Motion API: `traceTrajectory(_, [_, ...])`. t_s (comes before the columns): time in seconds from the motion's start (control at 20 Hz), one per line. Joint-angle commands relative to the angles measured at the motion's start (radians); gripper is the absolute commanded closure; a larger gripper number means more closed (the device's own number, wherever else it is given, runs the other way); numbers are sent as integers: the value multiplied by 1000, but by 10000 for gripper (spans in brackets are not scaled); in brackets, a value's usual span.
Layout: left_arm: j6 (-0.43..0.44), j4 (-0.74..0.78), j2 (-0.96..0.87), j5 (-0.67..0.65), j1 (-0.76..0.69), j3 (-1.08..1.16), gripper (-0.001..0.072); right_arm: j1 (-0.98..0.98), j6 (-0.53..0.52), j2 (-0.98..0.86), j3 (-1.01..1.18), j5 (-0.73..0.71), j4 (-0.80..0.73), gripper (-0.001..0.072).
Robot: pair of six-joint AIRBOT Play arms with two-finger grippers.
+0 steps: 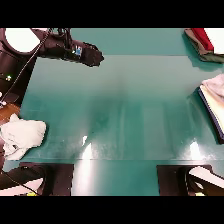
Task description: Fold the shirts.
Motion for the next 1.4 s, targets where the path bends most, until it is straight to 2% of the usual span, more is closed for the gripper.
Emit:
traceTrajectory(0.0, [10,4,0,-18,0,0,684,-129,10,61,-118,-13,-63,50])
traceTrajectory(0.1, [22,4,0,-18,0,0,684,-180,42,70,-149,-9,-14,28])
traceTrajectory(0.25, [24,4,0,-18,0,0,684,-190,50,70,-169,-6,219,65])
traceTrajectory(0.35, [25,4,0,-16,0,0,684,-124,49,70,-162,-9,358,174])
traceTrajectory(0.45, [24,8,0,-19,0,0,683,-11,49,70,-148,2,436,192])
traceTrajectory(0.55, [24,7,1,-27,0,0,683,138,49,70,-127,0,439,212])
traceTrajectory(0.75, [24,7,1,5,0,0,683,414,48,70,-113,-43,433,634])
traceTrajectory(0.8, [24,7,1,19,0,0,683,472,48,70,-114,-56,429,695])
traceTrajectory(1.0, [24,7,1,67,0,0,683,621,45,70,-114,-122,428,694])
traceTrajectory(1.35, [24,7,1,118,0,0,683,661,45,70,-114,-119,430,694])
